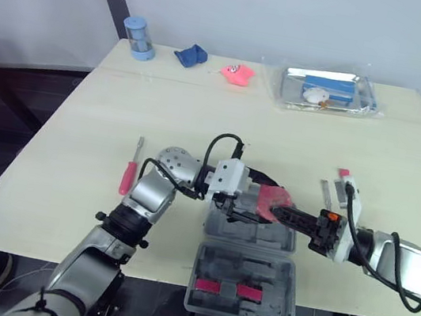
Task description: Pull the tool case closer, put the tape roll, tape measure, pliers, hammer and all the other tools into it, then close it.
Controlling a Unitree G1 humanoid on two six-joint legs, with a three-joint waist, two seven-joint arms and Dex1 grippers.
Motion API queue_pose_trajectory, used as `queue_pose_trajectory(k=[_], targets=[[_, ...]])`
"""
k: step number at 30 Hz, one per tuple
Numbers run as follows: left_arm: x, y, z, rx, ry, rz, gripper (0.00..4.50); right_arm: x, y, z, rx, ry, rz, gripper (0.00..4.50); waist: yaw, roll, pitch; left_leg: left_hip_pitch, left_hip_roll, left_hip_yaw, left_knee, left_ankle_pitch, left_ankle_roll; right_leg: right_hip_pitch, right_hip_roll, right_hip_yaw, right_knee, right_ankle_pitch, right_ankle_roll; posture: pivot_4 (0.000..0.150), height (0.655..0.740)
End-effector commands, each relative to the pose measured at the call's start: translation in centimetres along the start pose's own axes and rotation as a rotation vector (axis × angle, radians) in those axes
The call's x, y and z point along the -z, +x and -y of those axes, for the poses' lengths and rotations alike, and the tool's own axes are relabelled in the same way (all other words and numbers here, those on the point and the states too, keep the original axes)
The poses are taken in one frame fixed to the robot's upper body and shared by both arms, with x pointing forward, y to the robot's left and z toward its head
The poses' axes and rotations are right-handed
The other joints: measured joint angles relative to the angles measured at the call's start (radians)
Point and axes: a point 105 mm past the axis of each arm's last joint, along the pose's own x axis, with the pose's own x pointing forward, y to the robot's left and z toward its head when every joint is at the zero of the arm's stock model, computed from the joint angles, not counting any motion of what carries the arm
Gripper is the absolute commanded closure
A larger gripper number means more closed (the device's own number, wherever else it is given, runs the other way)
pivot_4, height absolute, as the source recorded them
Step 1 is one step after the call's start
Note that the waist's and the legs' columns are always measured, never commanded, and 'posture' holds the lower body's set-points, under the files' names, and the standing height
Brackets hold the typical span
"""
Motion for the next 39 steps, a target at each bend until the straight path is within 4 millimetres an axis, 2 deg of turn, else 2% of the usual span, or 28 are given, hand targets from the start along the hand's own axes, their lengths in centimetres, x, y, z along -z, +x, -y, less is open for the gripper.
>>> queue_pose_trajectory(k=[1, 2, 5, 10, 17, 21, 29, 34, 39], targets=[[-0.6, 0.1, 0.1, 0.014, 0.000, 0.039, 1.50, -0.2, -0.1, -0.9, -0.017, -0.026, 0.003, 3.95, 0.000, 0.000, 0.000, 0.000, 0.000, 0.000, 0.000, 0.000, 0.000, 0.000, 0.000, 0.000, 0.000, 0.000, 0.000, 0.150, 0.7400], [-0.6, 0.0, 0.1, 0.014, -0.013, 0.044, 1.50, -0.2, -0.3, -0.8, -0.017, -0.021, 0.006, 3.95, 0.000, 0.000, 0.000, 0.000, 0.000, 0.000, 0.000, 0.000, 0.000, 0.000, 0.000, 0.000, 0.000, 0.000, 0.000, 0.150, 0.7400], [-0.8, -0.5, 0.2, 0.011, -0.044, 0.066, 0.02, -0.3, -0.8, -0.7, -0.022, -0.012, 0.010, 4.00, 0.000, 0.000, 0.000, 0.000, 0.000, 0.000, 0.000, 0.000, 0.000, 0.000, 0.000, 0.000, 0.000, 0.000, 0.000, 0.150, 0.7400], [-1.4, -2.2, 0.7, 0.026, -0.102, 0.107, 0.00, -0.1, -2.4, 0.0, -0.014, 0.008, 0.006, 4.01, 0.000, 0.000, 0.000, 0.000, 0.000, 0.000, 0.000, 0.000, 0.000, 0.000, 0.000, 0.000, 0.000, 0.000, 0.000, 0.150, 0.7400], [-2.5, -6.4, 4.0, 0.149, -0.231, 0.108, 0.00, 1.6, -6.2, 4.1, 0.104, 0.097, -0.030, 4.01, 0.000, 0.000, 0.000, 0.000, 0.000, 0.000, 0.000, 0.000, 0.000, 0.000, 0.000, 0.000, 0.000, 0.000, 0.000, 0.150, 0.7400], [-3.2, -7.8, 5.2, 0.174, -0.264, 0.078, 0.00, 3.0, -7.4, 6.5, 0.174, 0.140, -0.058, 4.01, 0.001, 0.000, 0.000, 0.000, 0.000, 0.000, 0.000, 0.000, 0.000, 0.000, 0.000, 0.000, 0.000, 0.000, 0.000, 0.150, 0.7400], [-4.5, -9.5, 6.7, 0.191, -0.276, 0.005, 0.00, 5.5, -8.4, 10.1, 0.260, 0.209, -0.111, 4.01, 0.001, 0.001, 0.000, 0.000, 0.001, 0.000, -0.001, 0.000, 0.000, 0.000, 0.000, 0.000, 0.000, 0.000, 0.000, 0.150, 0.7400], [-4.9, -9.5, 7.2, 0.188, -0.274, -0.010, 0.00, 5.8, -8.4, 11.9, 0.303, 0.216, -0.113, 4.01, 0.001, 0.001, 0.001, 0.001, 0.001, 0.001, -0.001, 0.000, 0.000, 0.000, 0.000, 0.000, 0.000, 0.000, 0.000, 0.150, 0.7400], [-5.1, -9.5, 7.3, 0.181, -0.277, -0.015, 0.00, 5.9, -8.1, 12.5, 0.310, 0.214, -0.120, 4.01, -0.002, 0.001, 0.001, 0.001, 0.001, 0.001, -0.001, 0.000, 0.000, 0.000, 0.001, 0.000, 0.000, 0.000, 0.000, 0.150, 0.7400]])
